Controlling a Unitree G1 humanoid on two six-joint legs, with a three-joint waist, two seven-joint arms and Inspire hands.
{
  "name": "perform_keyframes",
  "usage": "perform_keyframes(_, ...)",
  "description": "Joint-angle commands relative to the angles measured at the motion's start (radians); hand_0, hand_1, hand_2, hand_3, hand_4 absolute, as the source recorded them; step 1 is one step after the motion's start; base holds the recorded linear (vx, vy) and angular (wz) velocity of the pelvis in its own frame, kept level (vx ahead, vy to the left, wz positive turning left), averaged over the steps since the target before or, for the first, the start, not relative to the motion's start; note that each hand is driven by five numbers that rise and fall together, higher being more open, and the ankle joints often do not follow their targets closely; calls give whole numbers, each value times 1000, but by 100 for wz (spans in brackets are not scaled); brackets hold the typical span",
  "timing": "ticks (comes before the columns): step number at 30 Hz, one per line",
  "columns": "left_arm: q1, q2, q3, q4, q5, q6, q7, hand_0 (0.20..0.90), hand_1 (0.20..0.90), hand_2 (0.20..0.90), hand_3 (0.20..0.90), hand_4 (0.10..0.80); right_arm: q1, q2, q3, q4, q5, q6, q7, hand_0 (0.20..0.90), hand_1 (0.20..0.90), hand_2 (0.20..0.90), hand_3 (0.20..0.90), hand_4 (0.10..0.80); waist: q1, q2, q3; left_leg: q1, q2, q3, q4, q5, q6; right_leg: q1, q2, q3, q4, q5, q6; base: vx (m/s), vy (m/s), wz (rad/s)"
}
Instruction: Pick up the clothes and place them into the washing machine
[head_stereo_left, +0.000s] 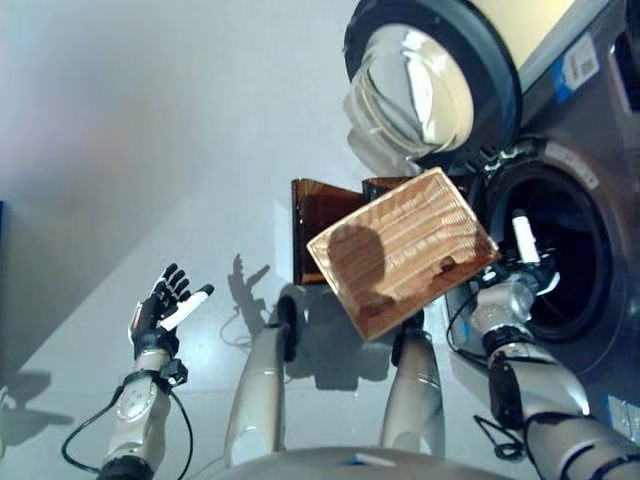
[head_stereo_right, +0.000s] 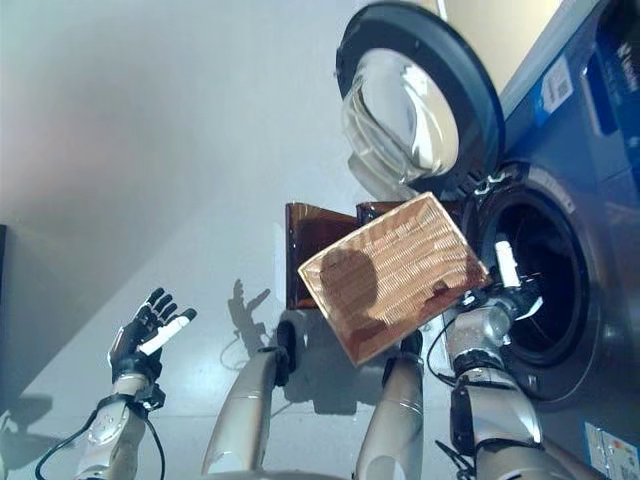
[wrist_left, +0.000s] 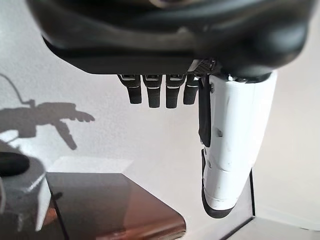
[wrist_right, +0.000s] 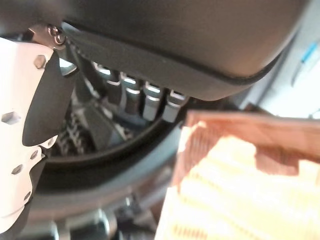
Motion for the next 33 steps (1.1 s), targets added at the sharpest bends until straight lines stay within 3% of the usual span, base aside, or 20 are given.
perform_keyframes(1, 12, 39, 64, -11, -4, -90, 19, 900, 900, 900, 900, 800, 20, -19, 11, -62, -40, -60, 27, 900, 900, 900, 900, 800, 14, -24, -53, 65, 14, -48, -85, 38, -65, 71, -31, 7, -156, 191, -3, 83, -19, 3)
perform_keyframes(8, 4, 18, 62, 15, 17, -85, 31, 900, 900, 900, 900, 800, 58, 19, 131, -88, -228, -1, 3, 900, 900, 900, 900, 800, 24, -51, -50, 175, 24, -59, -140, 52, -69, 194, -31, -29, -219, 200, 1, 87, -24, 3)
perform_keyframes(16, -64, -14, 40, 200, 81, -82, 75, 900, 900, 900, 900, 800, 102, 30, 200, -20, -434, 68, -35, 900, 900, 900, 900, 800, 26, -79, -67, 329, 35, -60, -278, 104, -80, 359, -19, -90, -343, 229, 12, 88, -24, 2)
perform_keyframes(22, -84, -24, 47, 288, 103, -77, 85, 900, 900, 900, 900, 800, 188, 47, 209, -36, -428, 74, 24, 900, 900, 900, 900, 800, 18, -94, -87, 422, 46, -59, -350, 119, -85, 442, -6, -115, -390, 234, 19, 85, -17, 1)
perform_keyframes(33, -80, -43, 49, 378, 186, -64, 93, 900, 900, 900, 900, 800, 349, 53, 258, -67, -569, 96, 62, 900, 900, 900, 900, 800, 8, -123, -170, 579, 75, -23, -509, 160, -87, 554, 22, -152, -489, 265, 34, 89, -2, -5)
